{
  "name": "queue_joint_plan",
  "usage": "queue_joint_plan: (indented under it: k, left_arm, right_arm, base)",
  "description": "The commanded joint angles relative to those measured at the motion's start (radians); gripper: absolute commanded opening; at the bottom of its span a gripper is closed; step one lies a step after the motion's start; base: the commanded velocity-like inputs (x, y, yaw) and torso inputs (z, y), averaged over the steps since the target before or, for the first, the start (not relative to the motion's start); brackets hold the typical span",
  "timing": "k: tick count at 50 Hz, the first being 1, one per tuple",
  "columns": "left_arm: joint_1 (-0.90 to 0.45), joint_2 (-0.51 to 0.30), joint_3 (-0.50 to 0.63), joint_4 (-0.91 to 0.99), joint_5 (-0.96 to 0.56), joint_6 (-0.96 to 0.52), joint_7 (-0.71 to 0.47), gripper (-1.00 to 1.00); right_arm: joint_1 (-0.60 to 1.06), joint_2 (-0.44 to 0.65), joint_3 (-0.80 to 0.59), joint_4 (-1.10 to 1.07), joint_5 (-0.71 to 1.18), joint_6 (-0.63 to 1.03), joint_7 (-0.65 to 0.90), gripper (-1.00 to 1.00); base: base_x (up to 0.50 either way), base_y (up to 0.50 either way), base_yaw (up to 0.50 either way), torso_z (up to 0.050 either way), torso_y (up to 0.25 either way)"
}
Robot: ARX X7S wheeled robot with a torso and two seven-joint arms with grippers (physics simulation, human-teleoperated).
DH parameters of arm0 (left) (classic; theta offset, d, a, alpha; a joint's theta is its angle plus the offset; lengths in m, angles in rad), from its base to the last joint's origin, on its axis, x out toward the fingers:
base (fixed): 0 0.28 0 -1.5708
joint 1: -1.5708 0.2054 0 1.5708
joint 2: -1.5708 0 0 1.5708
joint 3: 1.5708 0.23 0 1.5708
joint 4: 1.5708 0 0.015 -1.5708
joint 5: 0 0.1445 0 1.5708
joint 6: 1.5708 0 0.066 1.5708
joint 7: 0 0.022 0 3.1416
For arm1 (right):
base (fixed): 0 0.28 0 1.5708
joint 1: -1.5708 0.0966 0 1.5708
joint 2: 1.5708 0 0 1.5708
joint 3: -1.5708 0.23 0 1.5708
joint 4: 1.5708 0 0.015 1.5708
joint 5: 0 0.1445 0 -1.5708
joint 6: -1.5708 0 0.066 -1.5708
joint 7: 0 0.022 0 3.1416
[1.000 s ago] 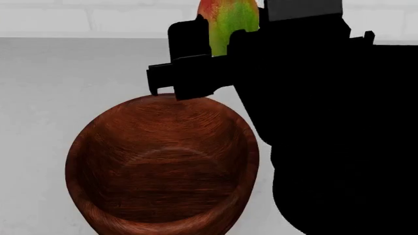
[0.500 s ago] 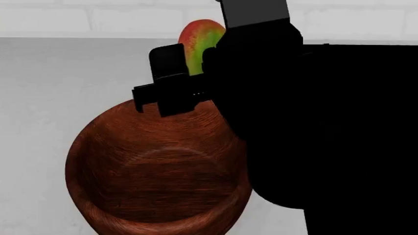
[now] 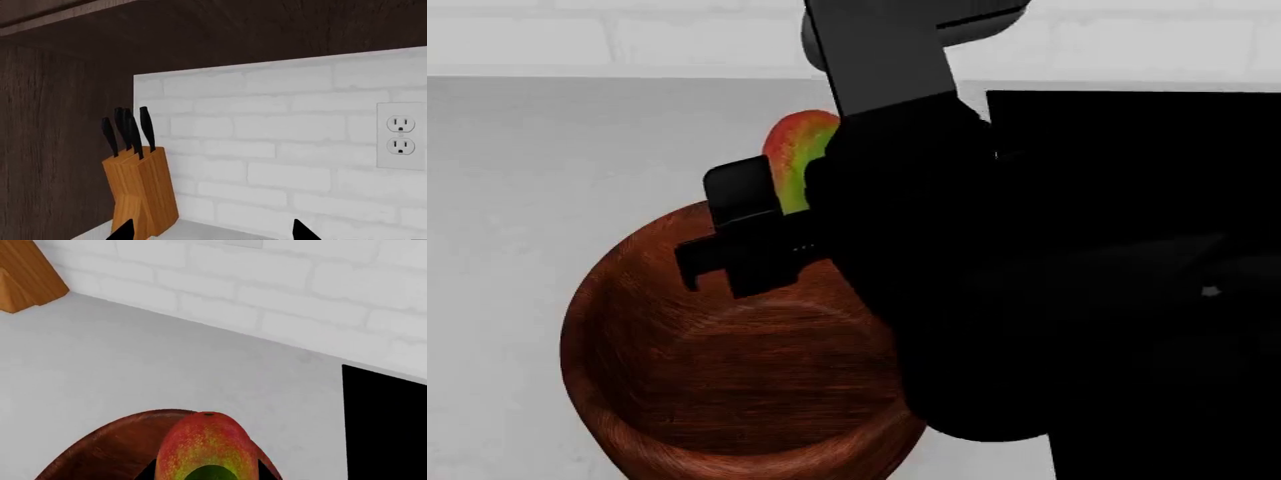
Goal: Pick the mango from the pan and place it in the bowl.
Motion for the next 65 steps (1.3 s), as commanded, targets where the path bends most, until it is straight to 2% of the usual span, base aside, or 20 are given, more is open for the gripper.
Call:
queue_joint_plan:
  k: [1, 65]
  left_arm:
    - [0.009, 0.021, -0.040, -0.008, 0.006, 0.012, 0.014, 1.00]
    - [0.054, 0.024, -0.088, -0.004, -0.061, 0.032, -0.035, 1.00]
  right_arm:
    - [-0.002, -0.032, 0.006, 0.007, -0.009, 0.006, -0.030, -1.00]
    - [-0.003, -0.014, -0.057, -0.099, 0.172, -0.009, 0.051, -1.00]
  base:
    - [0.00, 0.00, 0.00, 0.000, 0.000]
    - [0.00, 0.00, 0.00, 0.000, 0.000]
